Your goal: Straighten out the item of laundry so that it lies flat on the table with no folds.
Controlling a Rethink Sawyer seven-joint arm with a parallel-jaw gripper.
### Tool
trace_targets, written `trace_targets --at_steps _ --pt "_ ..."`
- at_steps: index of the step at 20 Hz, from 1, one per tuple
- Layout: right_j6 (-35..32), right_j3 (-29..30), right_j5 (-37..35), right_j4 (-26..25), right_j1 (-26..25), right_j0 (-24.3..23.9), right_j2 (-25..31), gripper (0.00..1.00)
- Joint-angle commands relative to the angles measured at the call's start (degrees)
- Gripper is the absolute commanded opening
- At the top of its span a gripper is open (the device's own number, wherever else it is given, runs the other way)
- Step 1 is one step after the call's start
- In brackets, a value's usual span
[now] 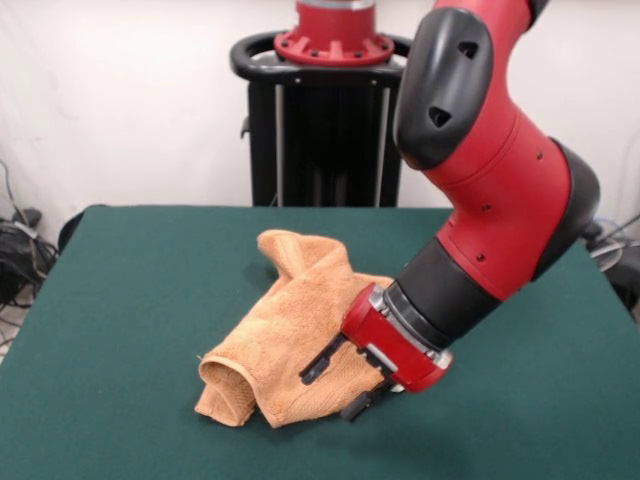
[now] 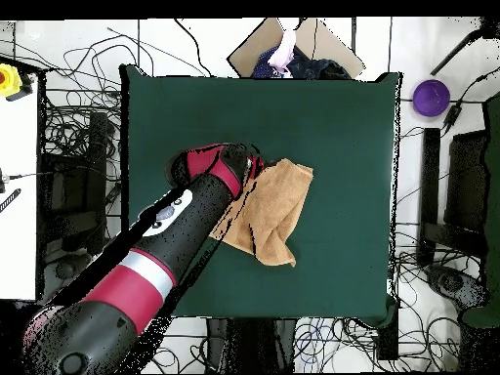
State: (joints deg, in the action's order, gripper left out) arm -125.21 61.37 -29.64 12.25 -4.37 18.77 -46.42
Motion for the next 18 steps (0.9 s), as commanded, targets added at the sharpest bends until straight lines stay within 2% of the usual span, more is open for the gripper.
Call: trace_targets --at_steps 1,12,18 --pt "-11.92 1.54 -7.71 3.24 -0.84 -0.74 6.38 1.0" --pt "-10.3 1.89 -8.98 3.38 -0.41 -2.21 9.02 1.0" --pt "-11.7 0.39 -9.6 3.19 -2.94 -1.34 7.74 1.0"
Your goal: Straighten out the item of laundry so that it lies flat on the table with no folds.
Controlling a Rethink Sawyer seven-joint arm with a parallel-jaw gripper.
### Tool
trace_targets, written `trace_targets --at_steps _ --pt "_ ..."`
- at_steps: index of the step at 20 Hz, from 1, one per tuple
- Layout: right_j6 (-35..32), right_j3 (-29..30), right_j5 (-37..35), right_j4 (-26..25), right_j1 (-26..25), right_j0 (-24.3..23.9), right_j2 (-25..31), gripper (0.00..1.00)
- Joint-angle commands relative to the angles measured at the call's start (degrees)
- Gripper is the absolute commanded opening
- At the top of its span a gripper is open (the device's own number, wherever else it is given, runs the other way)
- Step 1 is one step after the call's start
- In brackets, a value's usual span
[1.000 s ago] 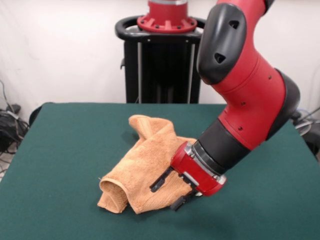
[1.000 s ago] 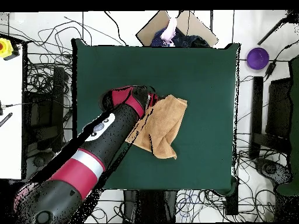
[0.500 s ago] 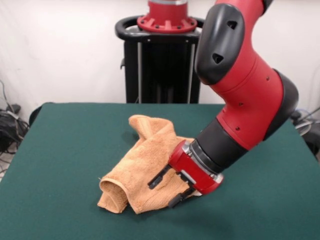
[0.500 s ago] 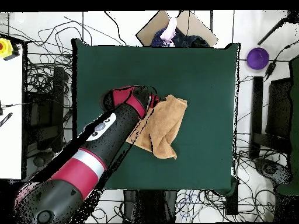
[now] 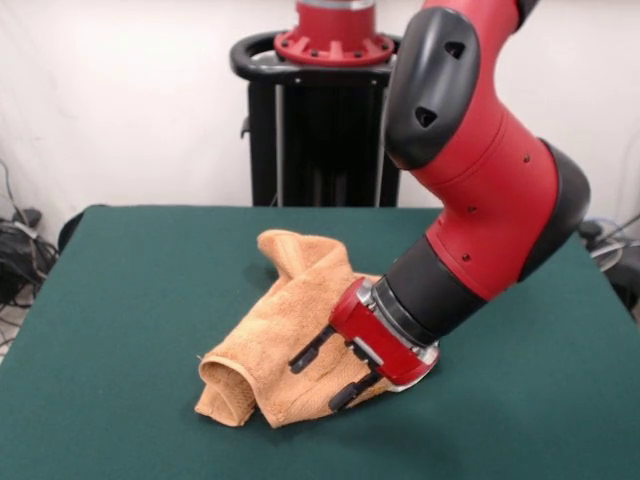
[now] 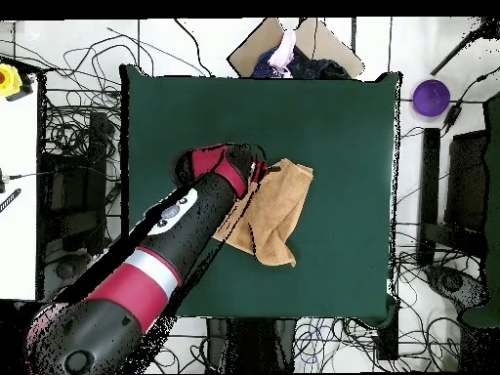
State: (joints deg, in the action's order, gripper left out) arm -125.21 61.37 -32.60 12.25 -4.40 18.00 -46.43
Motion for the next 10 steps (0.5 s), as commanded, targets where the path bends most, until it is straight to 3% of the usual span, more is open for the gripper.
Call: trace_targets --at_steps 1,6,10 --pt "-12.73 -0.06 -7.32 3.31 -3.76 0.01 6.93 1.0" --pt "-15.19 -0.8 -8.52 3.89 -5.51 1.38 5.51 1.0" --pt "-11.89 0.35 -3.36 3.92 -4.21 -0.47 9.61 1.0"
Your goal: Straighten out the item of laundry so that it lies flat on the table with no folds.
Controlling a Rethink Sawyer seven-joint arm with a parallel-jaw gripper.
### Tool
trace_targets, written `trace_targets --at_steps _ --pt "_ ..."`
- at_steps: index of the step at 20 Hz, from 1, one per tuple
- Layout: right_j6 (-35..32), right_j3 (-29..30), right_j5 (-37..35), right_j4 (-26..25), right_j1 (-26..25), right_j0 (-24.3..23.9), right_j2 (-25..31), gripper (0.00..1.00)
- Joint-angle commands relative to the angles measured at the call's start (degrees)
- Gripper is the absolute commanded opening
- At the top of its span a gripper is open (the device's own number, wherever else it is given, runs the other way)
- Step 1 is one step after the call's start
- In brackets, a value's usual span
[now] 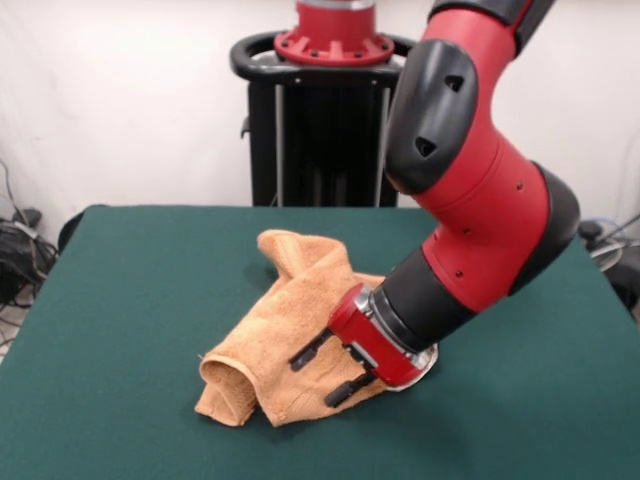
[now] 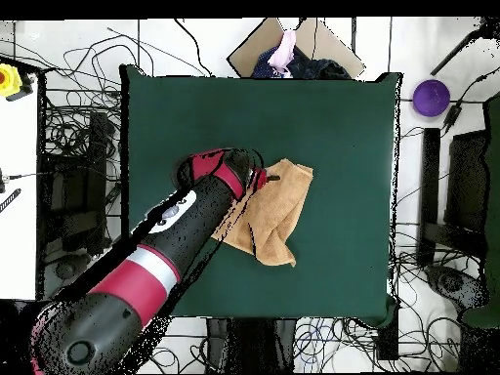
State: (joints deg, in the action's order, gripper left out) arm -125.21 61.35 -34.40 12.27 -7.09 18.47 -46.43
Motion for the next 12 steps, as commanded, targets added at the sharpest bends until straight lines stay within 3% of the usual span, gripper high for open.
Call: trace_targets --at_steps 1,12 --pt "-12.01 0.53 -0.61 4.05 -1.67 -0.97 10.01 1.0" --pt "-8.04 4.72 9.96 3.52 2.24 -4.86 19.42 1.0"
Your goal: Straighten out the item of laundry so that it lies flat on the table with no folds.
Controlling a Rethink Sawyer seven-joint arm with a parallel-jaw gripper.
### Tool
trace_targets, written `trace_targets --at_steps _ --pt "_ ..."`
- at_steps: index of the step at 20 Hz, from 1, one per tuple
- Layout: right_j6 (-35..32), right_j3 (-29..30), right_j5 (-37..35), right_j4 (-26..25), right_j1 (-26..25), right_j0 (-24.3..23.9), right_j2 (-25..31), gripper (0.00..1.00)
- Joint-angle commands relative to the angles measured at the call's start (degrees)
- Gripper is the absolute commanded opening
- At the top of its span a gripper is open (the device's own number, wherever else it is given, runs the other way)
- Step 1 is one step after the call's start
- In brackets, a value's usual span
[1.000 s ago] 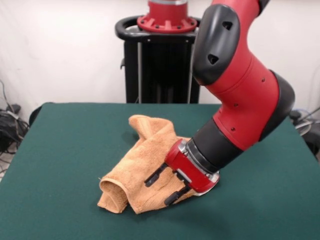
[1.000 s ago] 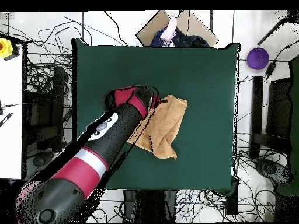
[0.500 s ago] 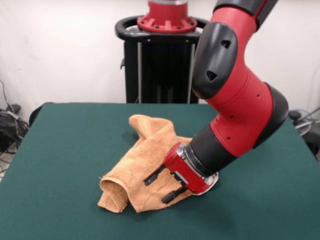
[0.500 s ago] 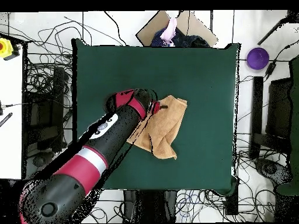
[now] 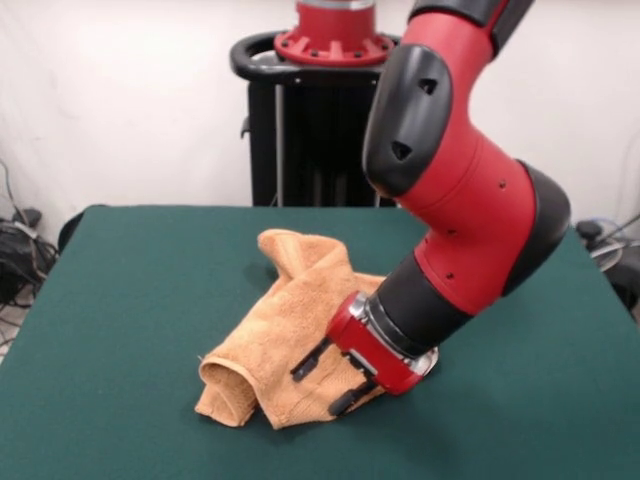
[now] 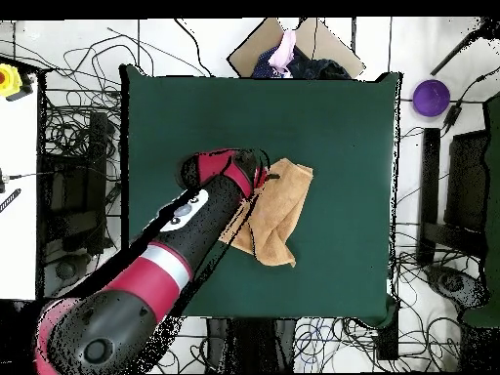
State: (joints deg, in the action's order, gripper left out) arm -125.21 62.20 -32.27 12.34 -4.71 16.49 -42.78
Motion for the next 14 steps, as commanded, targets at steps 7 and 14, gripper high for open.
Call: trace_targets --at_steps 7,14 --pt "-8.1 5.14 11.83 2.58 0.73 -4.78 19.63 1.0" --pt "-16.58 -0.45 -0.73 2.04 -5.96 3.01 3.13 1.0"
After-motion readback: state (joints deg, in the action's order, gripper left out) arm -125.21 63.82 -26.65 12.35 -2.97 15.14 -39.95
